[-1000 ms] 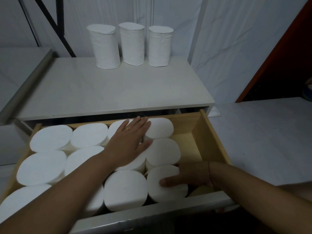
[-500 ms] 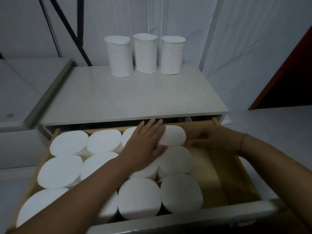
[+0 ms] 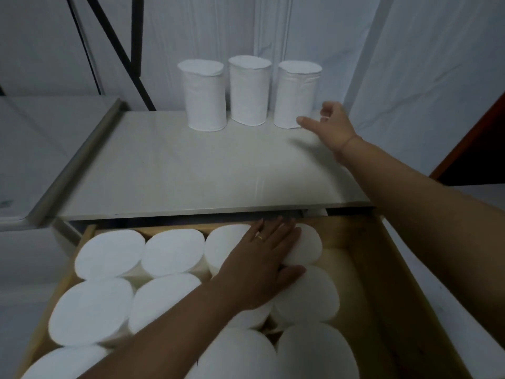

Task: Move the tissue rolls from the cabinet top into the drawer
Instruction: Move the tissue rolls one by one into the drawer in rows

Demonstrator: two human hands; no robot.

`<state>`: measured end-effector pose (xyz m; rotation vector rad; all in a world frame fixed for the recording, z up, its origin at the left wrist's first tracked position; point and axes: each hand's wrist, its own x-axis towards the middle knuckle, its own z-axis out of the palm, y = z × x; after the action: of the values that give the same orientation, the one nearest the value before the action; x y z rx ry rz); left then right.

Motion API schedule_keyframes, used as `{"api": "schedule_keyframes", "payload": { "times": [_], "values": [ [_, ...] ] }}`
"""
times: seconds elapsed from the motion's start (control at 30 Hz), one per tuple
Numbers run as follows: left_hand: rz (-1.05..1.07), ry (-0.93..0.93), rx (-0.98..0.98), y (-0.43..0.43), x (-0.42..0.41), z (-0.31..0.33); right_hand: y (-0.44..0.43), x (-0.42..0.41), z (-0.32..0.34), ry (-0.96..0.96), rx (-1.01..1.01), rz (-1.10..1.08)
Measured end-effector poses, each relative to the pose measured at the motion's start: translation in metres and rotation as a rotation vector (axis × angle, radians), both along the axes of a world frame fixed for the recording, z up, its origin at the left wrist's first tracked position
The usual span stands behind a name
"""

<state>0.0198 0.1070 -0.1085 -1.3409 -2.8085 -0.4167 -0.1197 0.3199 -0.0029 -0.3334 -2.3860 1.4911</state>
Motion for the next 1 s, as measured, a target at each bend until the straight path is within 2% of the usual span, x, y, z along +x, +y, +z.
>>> {"api": "schedule_keyframes", "payload": {
  "times": [0.2,0.47,0.8,1.0],
  "values": [
    [-0.003,-0.063,0.034,-0.002,0.001,0.000,0.014,-0.065,-0.002,-0.009,-0.017,-0.023],
    [0.002,-0.105,0.044,-0.001,-0.002,-0.004,0.020,-0.114,0.001,0.059,-0.203,0.057],
    [0.003,-0.094,0.060,-0.001,-0.002,-0.005,0.025,-0.118,0.001,0.059,-0.277,0.291],
    [-0.001,-0.087,0.062,-0.001,-0.003,-0.006,0.013,-0.098,0.007,0.103,-0.187,0.307]
  ]
}}
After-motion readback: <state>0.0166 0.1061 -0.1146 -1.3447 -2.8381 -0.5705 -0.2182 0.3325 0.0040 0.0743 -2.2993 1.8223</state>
